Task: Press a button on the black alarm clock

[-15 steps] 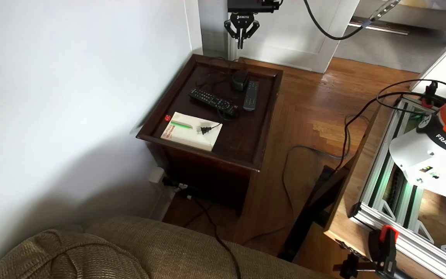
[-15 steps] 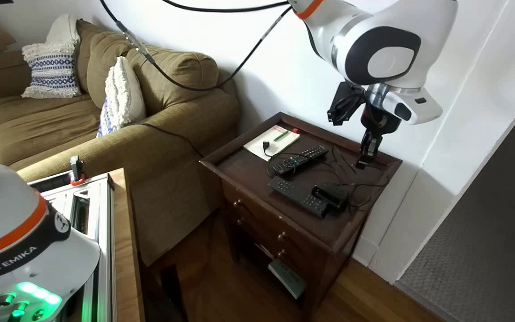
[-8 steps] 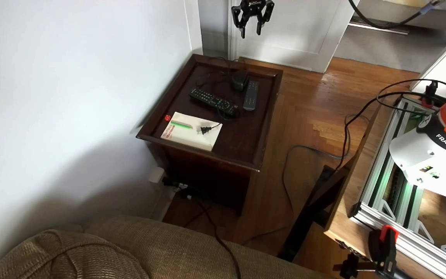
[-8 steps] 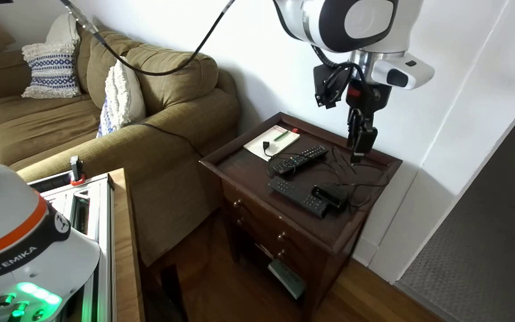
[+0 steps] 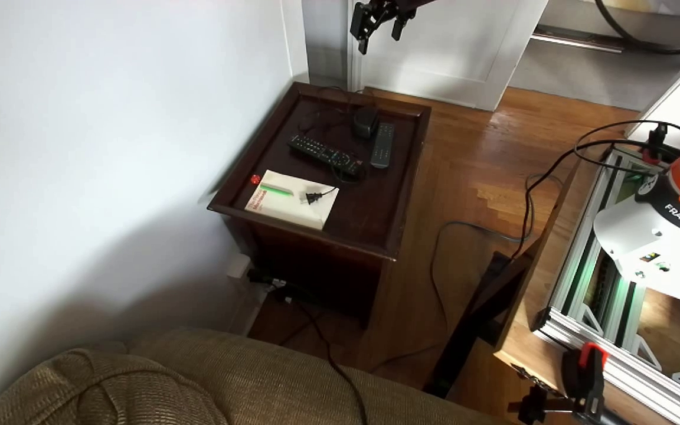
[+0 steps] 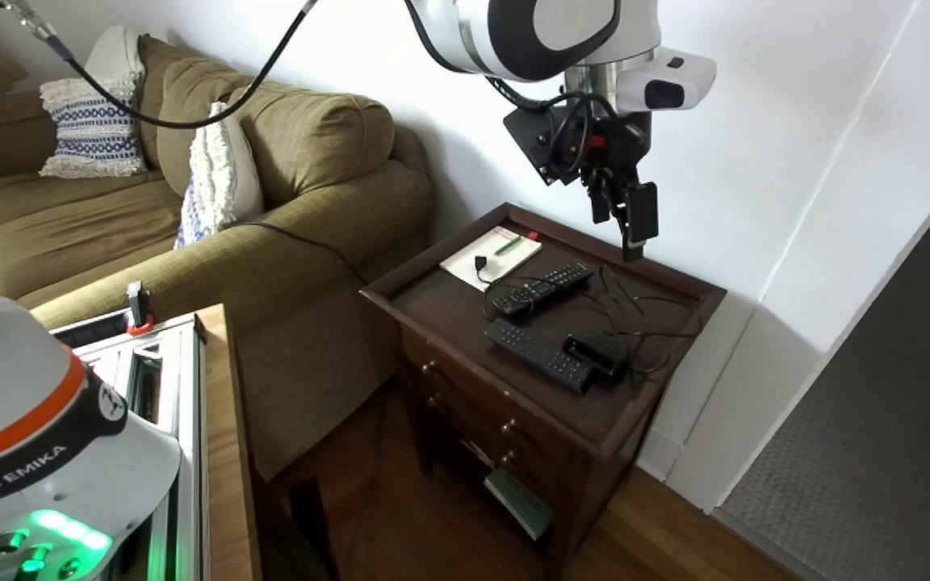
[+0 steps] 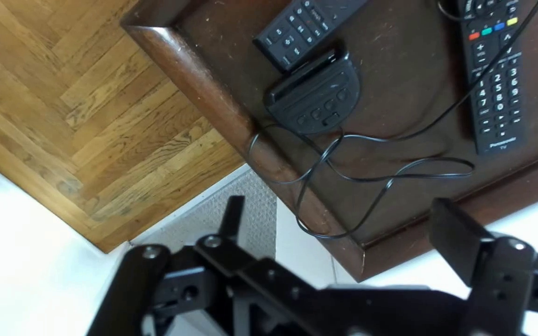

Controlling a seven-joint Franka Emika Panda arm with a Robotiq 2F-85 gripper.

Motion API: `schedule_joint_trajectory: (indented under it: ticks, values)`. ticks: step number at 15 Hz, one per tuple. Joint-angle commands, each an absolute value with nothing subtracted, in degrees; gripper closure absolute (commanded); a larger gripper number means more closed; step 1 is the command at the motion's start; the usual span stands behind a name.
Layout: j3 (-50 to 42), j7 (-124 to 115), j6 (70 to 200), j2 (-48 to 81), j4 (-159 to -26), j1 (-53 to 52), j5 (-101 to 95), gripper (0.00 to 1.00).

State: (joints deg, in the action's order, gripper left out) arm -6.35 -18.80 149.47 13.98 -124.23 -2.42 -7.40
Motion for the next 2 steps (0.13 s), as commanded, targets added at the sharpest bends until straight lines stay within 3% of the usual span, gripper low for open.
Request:
schedule_joint_trajectory:
  ticks: [1, 2]
  values:
    - [-6.17, -18.87, 149.36, 13.93, -124.08, -2.20, -7.49, 0.00]
    - [-6.19, -18.89, 149.36, 13.99, -123.97, -2.20, -7.49, 0.00]
